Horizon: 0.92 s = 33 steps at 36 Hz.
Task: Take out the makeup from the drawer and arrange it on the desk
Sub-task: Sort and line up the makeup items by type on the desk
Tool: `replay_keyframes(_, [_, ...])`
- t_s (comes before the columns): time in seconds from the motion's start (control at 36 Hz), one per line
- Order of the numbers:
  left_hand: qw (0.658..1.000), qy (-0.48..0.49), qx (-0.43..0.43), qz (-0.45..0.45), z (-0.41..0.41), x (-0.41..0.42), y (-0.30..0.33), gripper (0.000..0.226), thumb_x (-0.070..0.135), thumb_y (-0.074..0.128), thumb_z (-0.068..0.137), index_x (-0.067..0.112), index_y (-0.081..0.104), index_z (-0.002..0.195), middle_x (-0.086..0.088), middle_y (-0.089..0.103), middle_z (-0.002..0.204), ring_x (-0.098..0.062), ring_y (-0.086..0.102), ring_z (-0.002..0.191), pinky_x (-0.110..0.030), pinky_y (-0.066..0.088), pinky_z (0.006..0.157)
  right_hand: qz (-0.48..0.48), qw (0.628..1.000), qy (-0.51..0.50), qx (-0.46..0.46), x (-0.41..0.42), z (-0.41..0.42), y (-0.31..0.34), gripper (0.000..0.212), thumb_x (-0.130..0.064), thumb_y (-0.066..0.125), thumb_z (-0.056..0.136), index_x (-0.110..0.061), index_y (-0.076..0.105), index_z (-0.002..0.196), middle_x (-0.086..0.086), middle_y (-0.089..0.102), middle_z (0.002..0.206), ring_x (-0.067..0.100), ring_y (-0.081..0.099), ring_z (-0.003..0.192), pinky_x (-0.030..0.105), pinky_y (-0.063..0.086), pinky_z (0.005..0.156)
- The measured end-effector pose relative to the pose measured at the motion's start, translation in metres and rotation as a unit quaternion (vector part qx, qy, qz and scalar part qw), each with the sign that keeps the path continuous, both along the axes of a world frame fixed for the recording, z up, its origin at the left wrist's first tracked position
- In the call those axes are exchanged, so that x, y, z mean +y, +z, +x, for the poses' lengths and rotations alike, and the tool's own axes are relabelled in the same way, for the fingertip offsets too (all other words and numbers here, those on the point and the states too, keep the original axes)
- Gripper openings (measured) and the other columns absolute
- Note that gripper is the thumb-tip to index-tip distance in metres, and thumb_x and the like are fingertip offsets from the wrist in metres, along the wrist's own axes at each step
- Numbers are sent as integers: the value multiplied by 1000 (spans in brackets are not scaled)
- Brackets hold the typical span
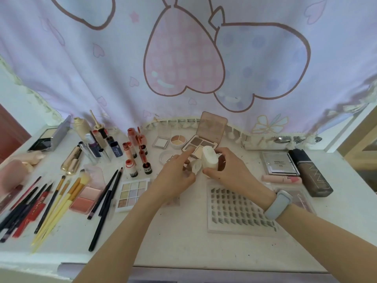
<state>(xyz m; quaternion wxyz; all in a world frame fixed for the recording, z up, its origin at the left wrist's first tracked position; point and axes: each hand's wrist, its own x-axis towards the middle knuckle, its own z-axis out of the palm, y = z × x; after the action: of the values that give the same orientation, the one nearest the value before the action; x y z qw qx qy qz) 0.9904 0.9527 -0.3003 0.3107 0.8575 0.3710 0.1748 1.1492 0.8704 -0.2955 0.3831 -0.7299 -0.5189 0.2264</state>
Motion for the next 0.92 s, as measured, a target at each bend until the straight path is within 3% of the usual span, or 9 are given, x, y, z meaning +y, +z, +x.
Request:
replay_keyframes(0.14, [999, -5, 28, 15, -5, 1, 1, 55, 24, 62, 84, 25, 44, 136, 6, 46, 108, -7, 51, 94, -14, 35, 82, -8, 1000, 22, -6, -1, -2, 1, 57, -37, 70, 76, -24, 46, 126, -5, 52, 97, 8, 54, 83, 12, 37, 65])
replay_keyframes(0.22, [998, -7, 55, 33, -6, 2, 2, 44, 24, 64, 82, 20, 55, 125, 6, 42, 106, -9, 47, 96, -24, 40, 91, -12, 1000, 28, -2, 0, -2, 1, 57, -36, 70, 77, -25, 46, 127, -5, 53, 101, 9, 56, 83, 13, 38, 66])
replay_keyframes(0.33, [992, 1, 97, 79, -6, 4, 1, 48, 28, 62, 81, 22, 50, 127, 4, 50, 123, -20, 42, 113, -33, 35, 95, -13, 999, 39, -1, 2, -3, 0, 62, -37, 71, 76, -26, 42, 131, -7, 51, 111, 2, 57, 76, 12, 36, 62])
replay_keyframes(0.44, [991, 13, 103, 82, -5, 3, 1, 49, 31, 61, 81, 24, 47, 127, 6, 54, 122, -18, 40, 109, -32, 33, 90, -13, 999, 50, -12, 4, -3, -1, 68, -37, 70, 77, -26, 38, 135, -10, 49, 116, 0, 57, 73, 10, 36, 62])
replay_keyframes(0.58, [991, 20, 104, 83, -1, 0, -1, 59, 37, 62, 79, 25, 43, 133, 6, 51, 125, -18, 38, 115, -32, 30, 92, -2, 998, 40, -54, 6, -6, -5, 50, -30, 62, 83, -21, 45, 129, -8, 50, 108, 2, 49, 76, 9, 33, 62])
replay_keyframes(0.72, [990, 13, 80, 112, 7, -7, 0, 52, 36, 64, 79, 24, 50, 127, 5, 51, 123, -17, 39, 111, -27, 29, 90, -5, 997, -8, -80, 0, 5, -5, 30, -25, 58, 81, -16, 55, 109, -5, 55, 90, 9, 50, 76, 15, 35, 59])
replay_keyframes(0.92, [985, -16, 79, 153, 41, -10, 10, 50, 42, 64, 79, 24, 52, 124, 6, 53, 122, -19, 38, 116, -32, 29, 91, -33, 991, -77, -106, -13, 40, 1, 26, -28, 62, 82, -13, 50, 101, 3, 58, 91, 18, 53, 80, 28, 38, 62])
